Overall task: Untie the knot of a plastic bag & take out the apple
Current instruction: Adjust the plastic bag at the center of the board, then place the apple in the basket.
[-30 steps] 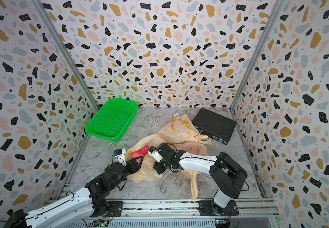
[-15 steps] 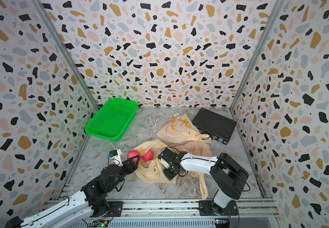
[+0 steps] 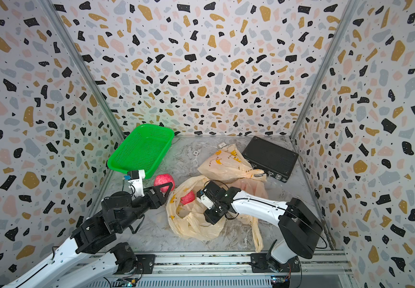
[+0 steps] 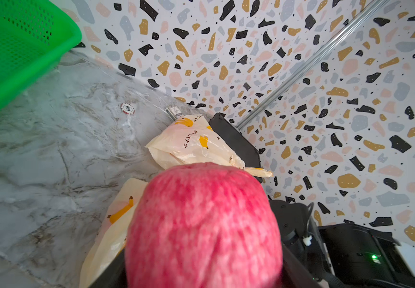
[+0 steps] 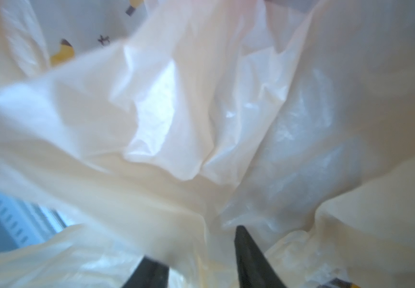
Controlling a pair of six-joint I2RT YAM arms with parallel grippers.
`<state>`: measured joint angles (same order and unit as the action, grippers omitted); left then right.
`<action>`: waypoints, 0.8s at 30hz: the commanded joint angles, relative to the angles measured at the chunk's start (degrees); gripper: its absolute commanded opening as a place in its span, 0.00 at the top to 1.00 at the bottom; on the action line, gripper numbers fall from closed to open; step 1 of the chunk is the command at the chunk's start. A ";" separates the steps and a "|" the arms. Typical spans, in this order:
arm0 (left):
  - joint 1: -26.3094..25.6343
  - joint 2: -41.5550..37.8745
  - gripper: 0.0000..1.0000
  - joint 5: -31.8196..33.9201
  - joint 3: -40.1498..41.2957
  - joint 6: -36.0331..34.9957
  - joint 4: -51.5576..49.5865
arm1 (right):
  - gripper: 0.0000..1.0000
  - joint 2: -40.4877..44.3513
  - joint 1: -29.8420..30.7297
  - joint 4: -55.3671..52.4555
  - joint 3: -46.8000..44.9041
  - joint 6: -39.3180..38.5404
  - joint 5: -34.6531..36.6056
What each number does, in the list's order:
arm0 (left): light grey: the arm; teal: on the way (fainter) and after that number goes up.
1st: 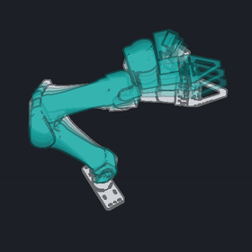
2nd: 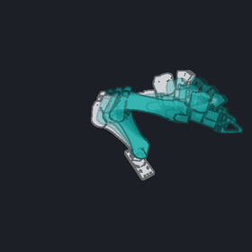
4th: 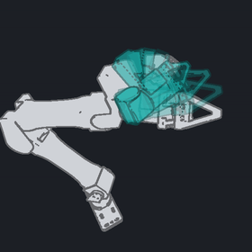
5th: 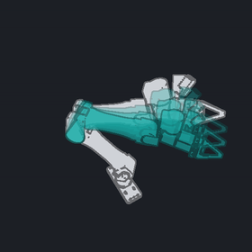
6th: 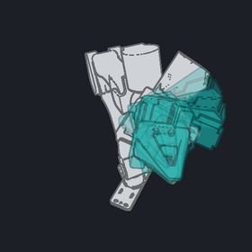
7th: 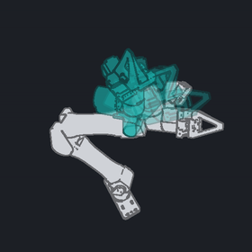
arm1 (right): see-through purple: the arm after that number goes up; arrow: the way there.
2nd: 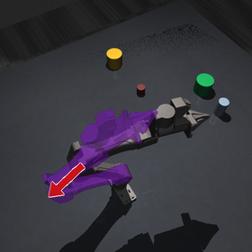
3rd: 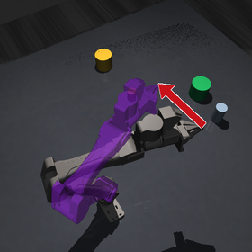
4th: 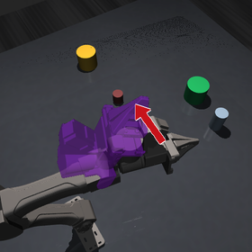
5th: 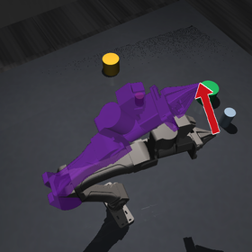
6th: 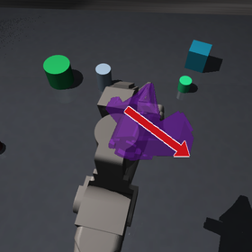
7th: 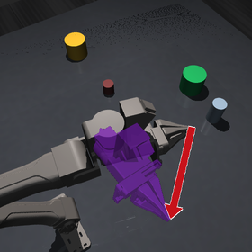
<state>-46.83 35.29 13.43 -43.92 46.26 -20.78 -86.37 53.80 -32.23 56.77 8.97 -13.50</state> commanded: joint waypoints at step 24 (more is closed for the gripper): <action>42.65 30.69 0.42 -28.97 -25.17 -22.11 -15.67 | 0.00 15.51 -1.07 -12.39 12.63 1.69 1.53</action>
<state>-9.30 63.18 -6.85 -67.16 27.75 -39.11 -72.55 53.45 -42.65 66.22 9.34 -13.41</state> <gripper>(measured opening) 0.673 0.993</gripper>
